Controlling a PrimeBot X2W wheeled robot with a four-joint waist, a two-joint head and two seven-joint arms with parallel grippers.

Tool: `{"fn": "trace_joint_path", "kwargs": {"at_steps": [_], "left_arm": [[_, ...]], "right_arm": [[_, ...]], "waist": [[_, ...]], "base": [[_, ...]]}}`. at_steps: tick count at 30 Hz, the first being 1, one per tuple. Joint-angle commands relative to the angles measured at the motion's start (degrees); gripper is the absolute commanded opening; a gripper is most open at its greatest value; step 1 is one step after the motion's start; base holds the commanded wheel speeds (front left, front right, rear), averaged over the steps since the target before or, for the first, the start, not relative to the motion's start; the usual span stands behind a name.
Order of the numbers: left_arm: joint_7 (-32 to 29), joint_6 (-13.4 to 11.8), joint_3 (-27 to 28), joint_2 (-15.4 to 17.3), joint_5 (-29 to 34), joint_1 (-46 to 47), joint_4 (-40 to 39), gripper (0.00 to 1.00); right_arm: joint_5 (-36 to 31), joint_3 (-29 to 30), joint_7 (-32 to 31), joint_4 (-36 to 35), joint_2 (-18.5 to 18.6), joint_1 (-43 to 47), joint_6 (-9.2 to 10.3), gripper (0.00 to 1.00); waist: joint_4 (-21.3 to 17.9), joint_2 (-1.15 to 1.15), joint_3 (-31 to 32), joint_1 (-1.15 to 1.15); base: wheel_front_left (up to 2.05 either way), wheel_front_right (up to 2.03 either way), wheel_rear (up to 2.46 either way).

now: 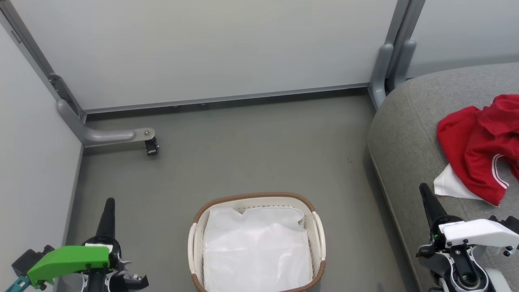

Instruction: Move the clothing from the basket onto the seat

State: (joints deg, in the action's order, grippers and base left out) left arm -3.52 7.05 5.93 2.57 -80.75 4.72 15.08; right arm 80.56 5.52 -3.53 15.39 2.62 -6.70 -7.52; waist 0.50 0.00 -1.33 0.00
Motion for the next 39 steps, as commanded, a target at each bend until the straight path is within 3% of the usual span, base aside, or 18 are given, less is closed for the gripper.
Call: {"fn": "trace_joint_path", "kwargs": {"at_steps": [1, 26, 39], "left_arm": [[-0.45, 0.27, 0.33, 0.43, -1.36, 1.22, -0.44, 0.00], [-3.02, 0.58, 0.70, 0.50, -11.55, 1.92, -1.11, 0.00], [-3.23, 0.61, 0.70, 0.50, -11.76, 1.81, -1.09, 0.00]], "right_arm": [[1.34, 0.33, -0.47, -0.57, 0.34, 0.33, 0.04, 0.00], [11.58, 1.11, -3.12, -1.52, 0.42, 0.76, 0.03, 0.00], [11.94, 1.12, -3.22, -1.54, 0.41, 0.79, 0.03, 0.00]], "waist": [[-0.03, 0.00, 0.06, 0.00], [-0.47, 0.00, 1.09, 0.00], [-0.50, 0.00, 1.16, 0.00]], "base": [[0.00, 0.00, 0.00], [0.00, 0.00, 0.00], [0.00, 0.00, 0.00]]}}
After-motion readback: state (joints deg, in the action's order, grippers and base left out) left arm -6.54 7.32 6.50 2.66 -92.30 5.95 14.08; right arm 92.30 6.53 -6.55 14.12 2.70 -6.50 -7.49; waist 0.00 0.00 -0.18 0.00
